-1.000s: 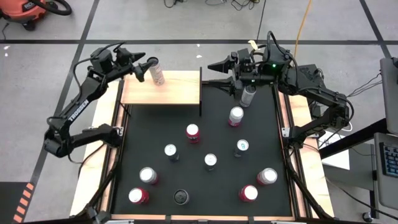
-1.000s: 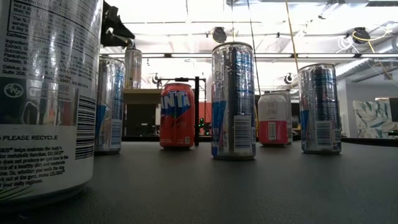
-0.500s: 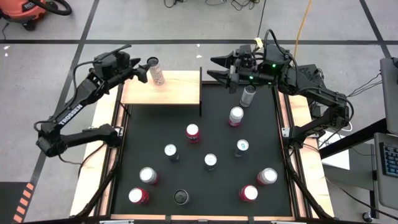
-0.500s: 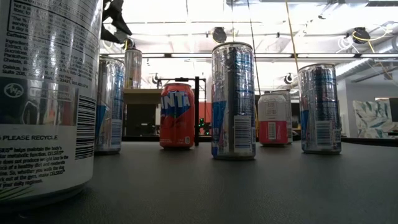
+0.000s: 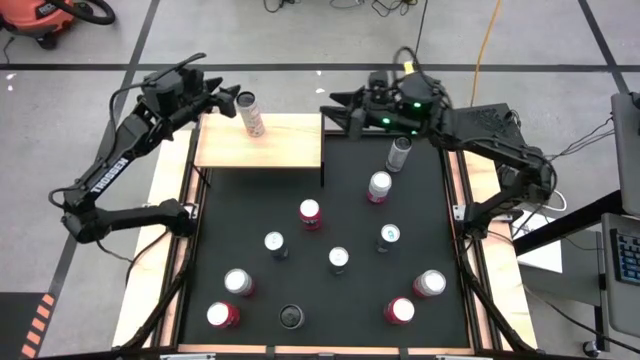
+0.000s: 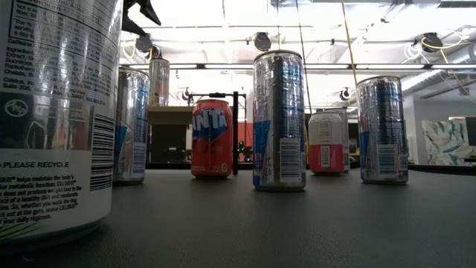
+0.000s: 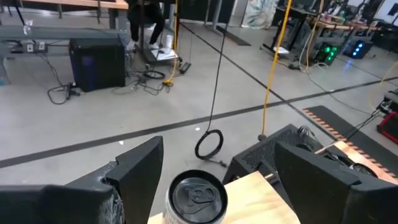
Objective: Place canned beverage on shelf
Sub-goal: Put the middle white yellow soda can on the shelf
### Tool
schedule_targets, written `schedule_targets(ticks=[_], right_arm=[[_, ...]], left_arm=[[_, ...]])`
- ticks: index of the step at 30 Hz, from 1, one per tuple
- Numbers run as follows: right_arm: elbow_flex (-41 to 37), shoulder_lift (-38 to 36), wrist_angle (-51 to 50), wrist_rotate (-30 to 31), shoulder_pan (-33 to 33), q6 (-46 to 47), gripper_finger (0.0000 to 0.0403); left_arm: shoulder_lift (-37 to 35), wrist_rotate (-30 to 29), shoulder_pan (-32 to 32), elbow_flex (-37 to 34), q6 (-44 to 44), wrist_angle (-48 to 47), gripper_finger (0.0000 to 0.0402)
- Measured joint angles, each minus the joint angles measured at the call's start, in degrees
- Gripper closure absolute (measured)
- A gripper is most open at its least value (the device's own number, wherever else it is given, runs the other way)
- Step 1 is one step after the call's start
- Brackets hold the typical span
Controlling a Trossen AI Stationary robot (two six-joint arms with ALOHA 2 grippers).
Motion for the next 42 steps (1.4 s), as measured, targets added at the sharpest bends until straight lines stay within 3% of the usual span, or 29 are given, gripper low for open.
schedule_targets(ticks=[8,19,27,33,42], right_arm=[[13.4,11.6,-2.2,-9.1,-3.3,-4.5,0.0065],[33.6,30.4,-5.6,-19.0,-9.3,-9.2,0.0065],[35.0,33.4,-7.9,-19.1,-10.0,-11.3,0.0065],[35.0,32.3,-16.4,-20.8,-10.8,-12.9,0.0065],[35.0,32.2,-20.8,-25.0,-11.1,-13.2,0.0065]], left_arm=[[-1.1,0.6,-0.2,0.4,-7.2,-6.4,0.0096],[-1.7,1.5,-1.6,0.4,-4.4,-9.8,0.0096],[2.4,-1.0,-1.6,0.4,10.4,-7.6,0.0075],[7.5,-6.1,-1.6,0.3,13.7,-7.3,0.0009],[12.4,-3.0,-1.6,0.3,13.8,-2.8,0.0003]])
